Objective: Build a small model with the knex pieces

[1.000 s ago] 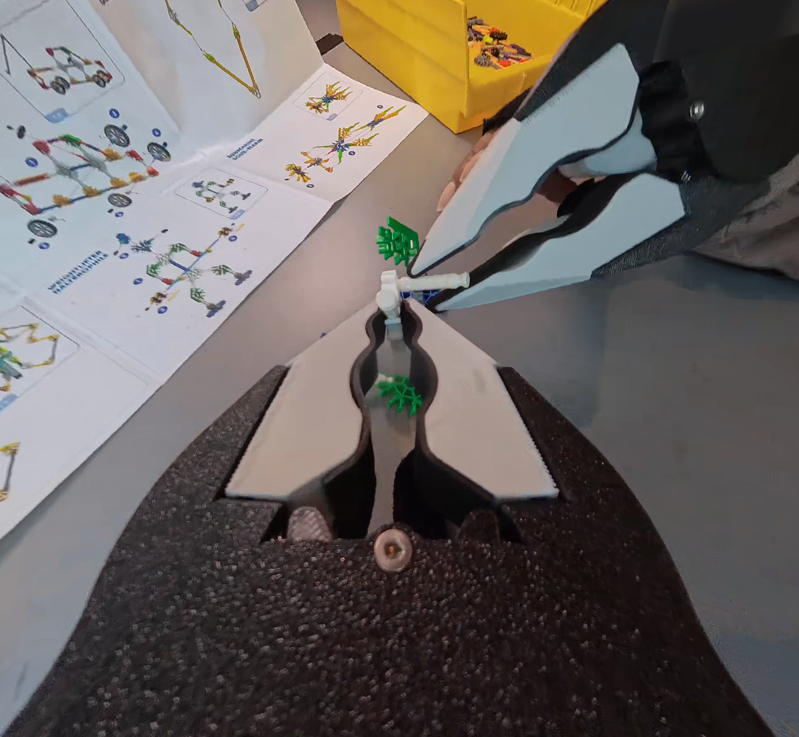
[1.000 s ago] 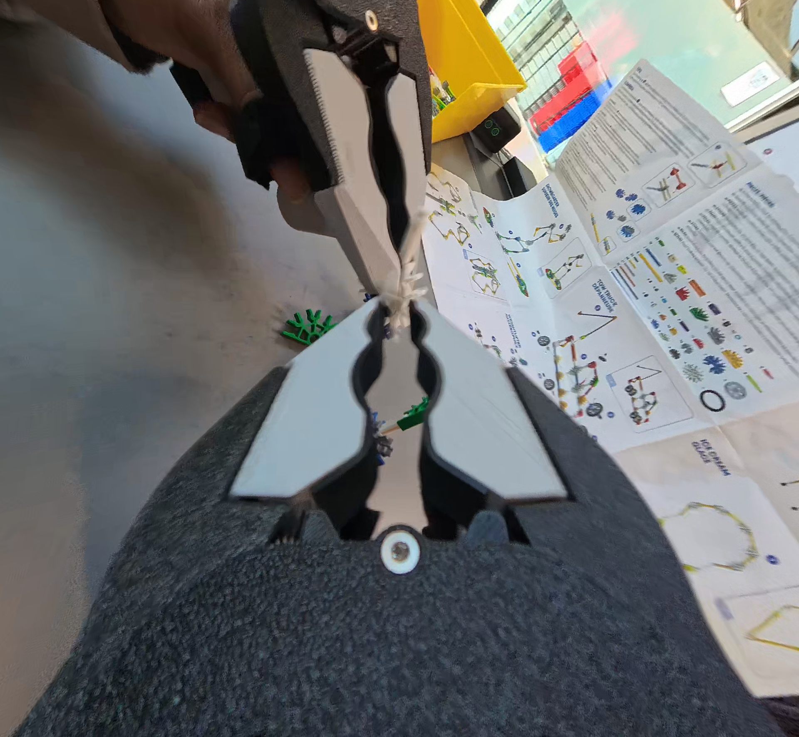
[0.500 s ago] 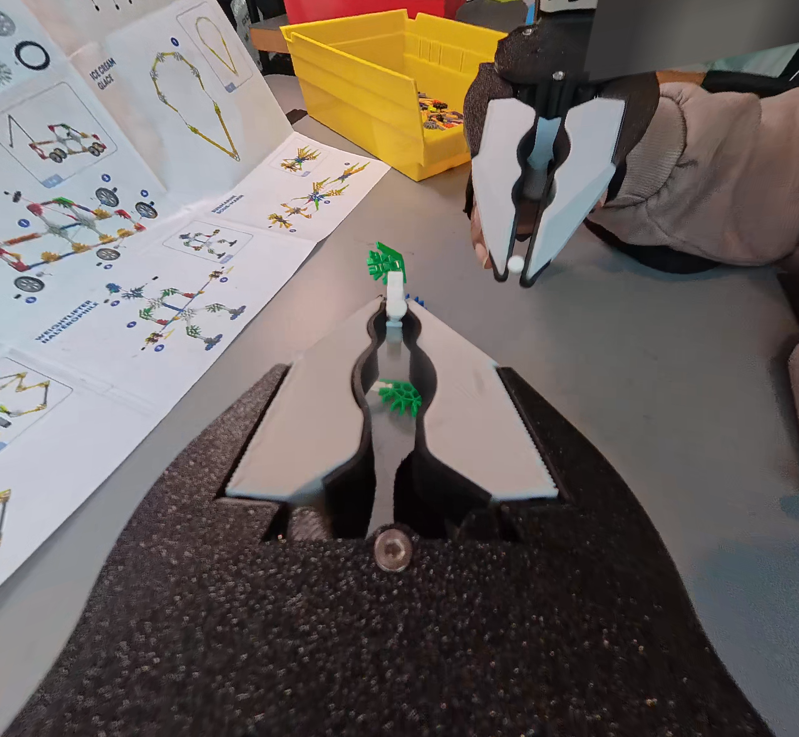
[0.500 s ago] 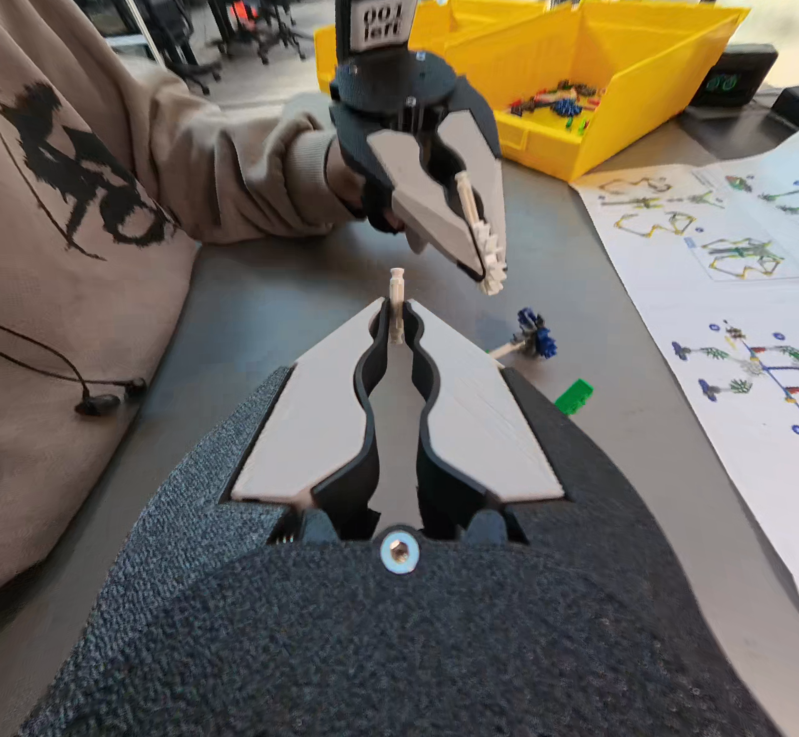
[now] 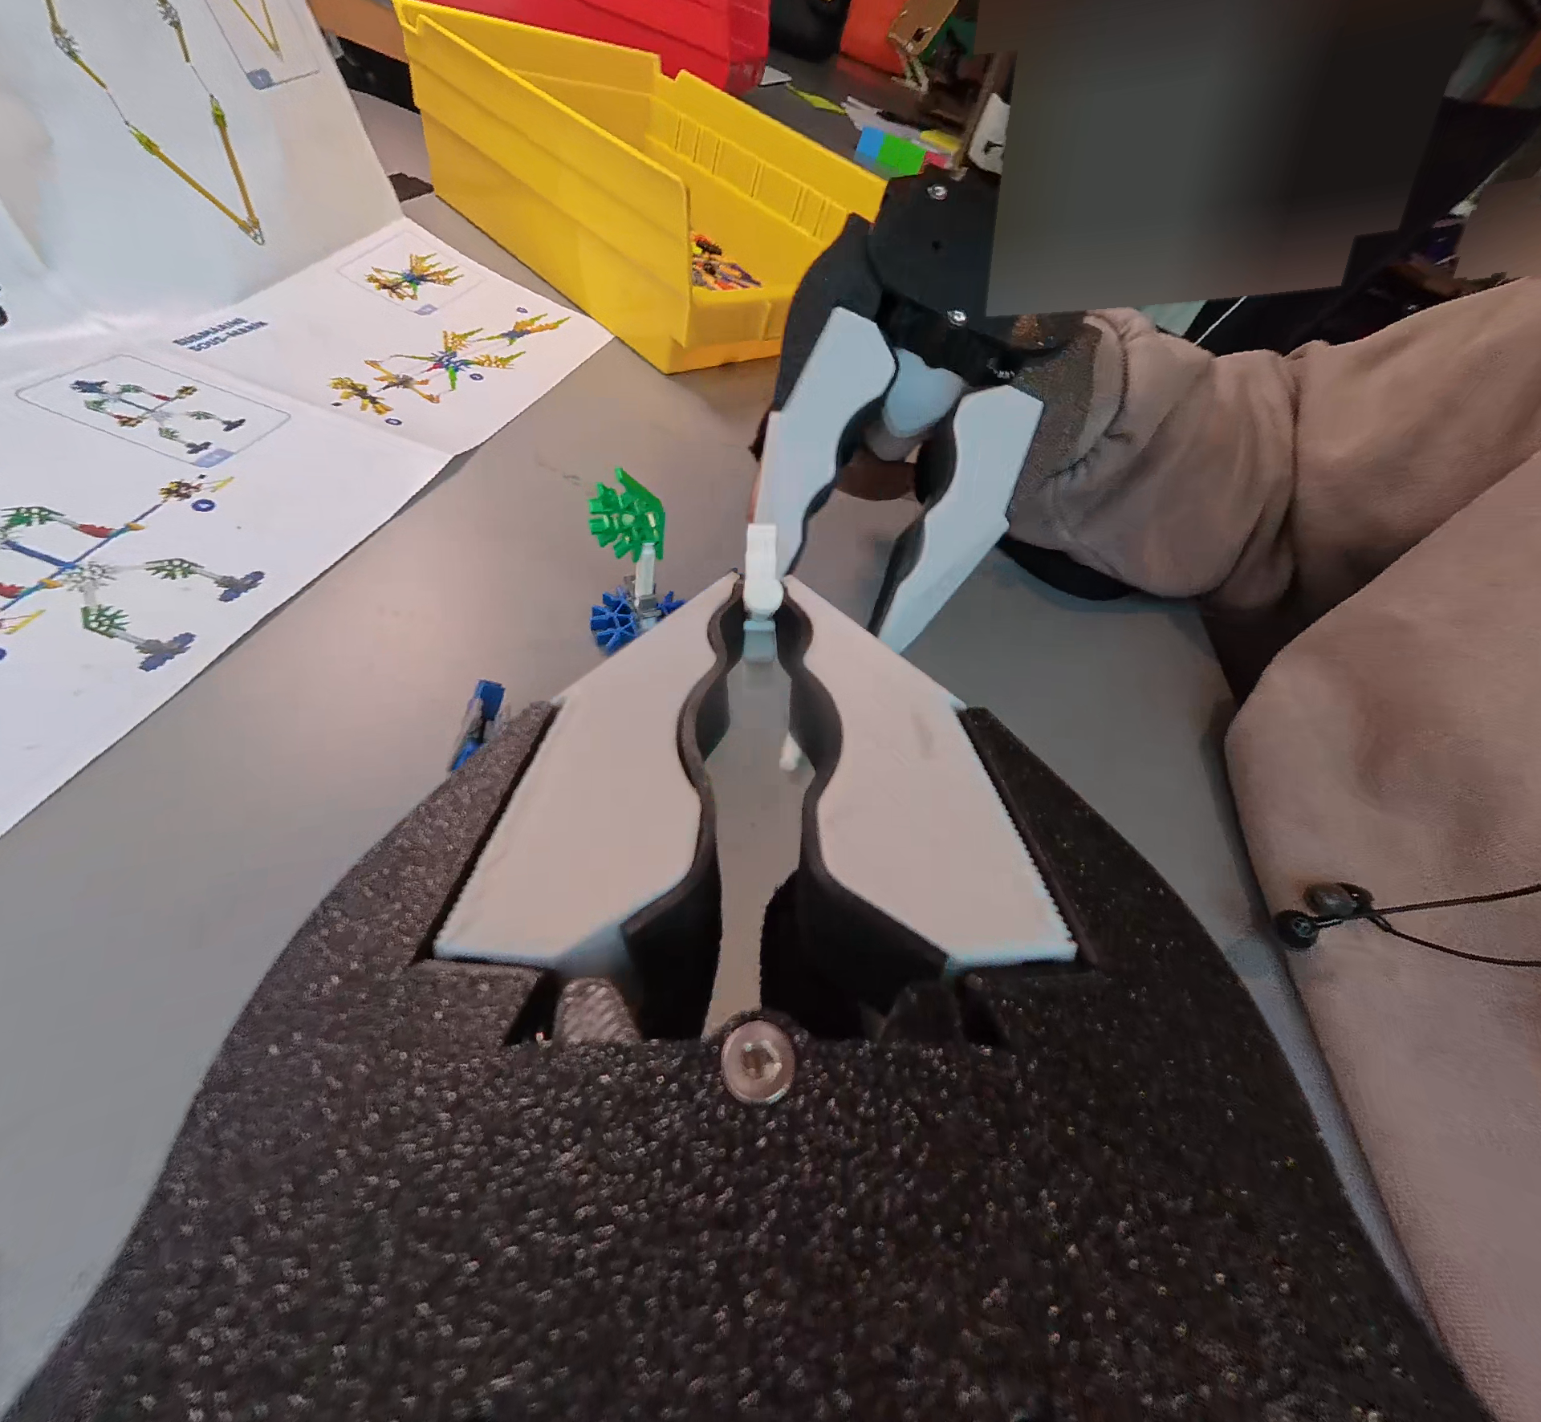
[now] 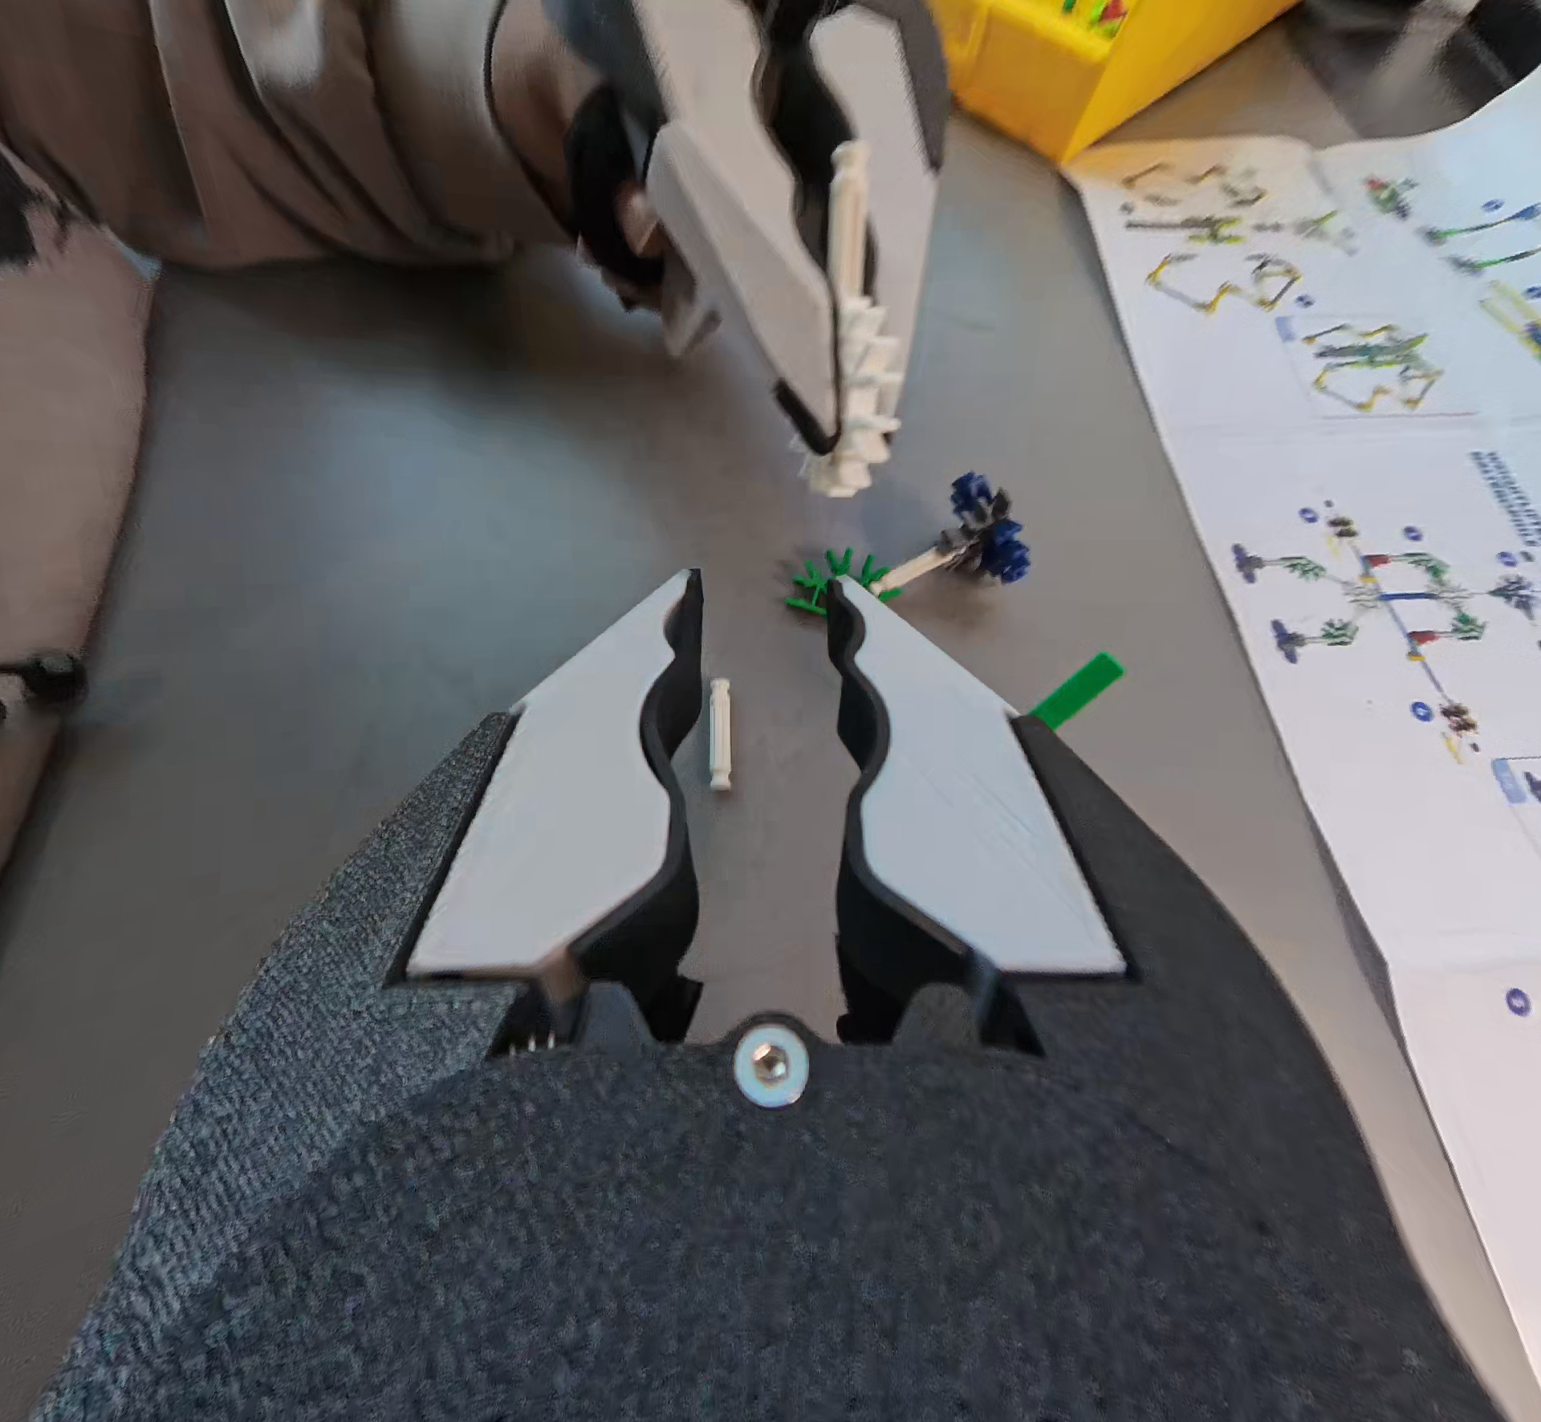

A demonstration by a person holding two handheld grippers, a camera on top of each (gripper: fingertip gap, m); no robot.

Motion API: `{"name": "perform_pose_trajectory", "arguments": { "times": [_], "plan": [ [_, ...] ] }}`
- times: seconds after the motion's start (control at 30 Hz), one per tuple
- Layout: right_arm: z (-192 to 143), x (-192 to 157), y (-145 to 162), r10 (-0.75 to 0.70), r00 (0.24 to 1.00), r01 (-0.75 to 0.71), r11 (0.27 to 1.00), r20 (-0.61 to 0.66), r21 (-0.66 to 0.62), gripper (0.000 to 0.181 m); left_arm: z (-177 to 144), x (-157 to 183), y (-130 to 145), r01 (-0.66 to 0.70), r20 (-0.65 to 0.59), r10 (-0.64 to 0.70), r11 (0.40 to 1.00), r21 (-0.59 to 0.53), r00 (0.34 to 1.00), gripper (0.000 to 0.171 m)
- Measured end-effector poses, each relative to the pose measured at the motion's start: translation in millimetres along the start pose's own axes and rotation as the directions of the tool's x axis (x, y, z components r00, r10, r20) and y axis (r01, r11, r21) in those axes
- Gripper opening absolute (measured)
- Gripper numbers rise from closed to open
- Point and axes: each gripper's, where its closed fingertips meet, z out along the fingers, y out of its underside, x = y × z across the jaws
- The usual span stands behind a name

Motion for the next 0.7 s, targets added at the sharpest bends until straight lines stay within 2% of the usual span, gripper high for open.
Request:
{"name": "perform_pose_trajectory", "arguments": {
  "times": [0.1, 0.17, 0.4, 0.53, 0.7],
  "plan": [
    [-15, 5, -31, 0.071, 0.997, -0.073, 0.976, 0.016, 0.205, 0.025, 0, 14, -7, 0.044, -0.094, -0.04, 0.998, 0.044, 0.995, 0.006],
    [-19, 1, -40, 0.077, 0.996, -0.088, 0.961, 0.052, 0.261, 0.014, 1, 20, -8, 0.047, -0.129, -0.04, 0.998, 0.051, 0.991, 0.006],
    [-26, -4, -44, 0.107, 0.985, -0.144, 0.944, 0.137, 0.298, 0.004, -1, 30, -11, 0.045, -0.184, -0.033, 0.997, 0.059, 0.982, 0.008],
    [-29, 1, -36, 0.108, 0.987, -0.134, 0.96, 0.116, 0.247, 0.004, -8, 24, -17, 0.037, -0.165, -0.022, 0.996, 0.087, 0.986, 0.01],
    [-29, 0, -38, 0.111, 0.986, -0.139, 0.957, 0.121, 0.253, 0.004, -11, 24, -17, 0.015, -0.162, -0.002, 0.997, 0.076, 0.987, 0.006]
  ]
}}
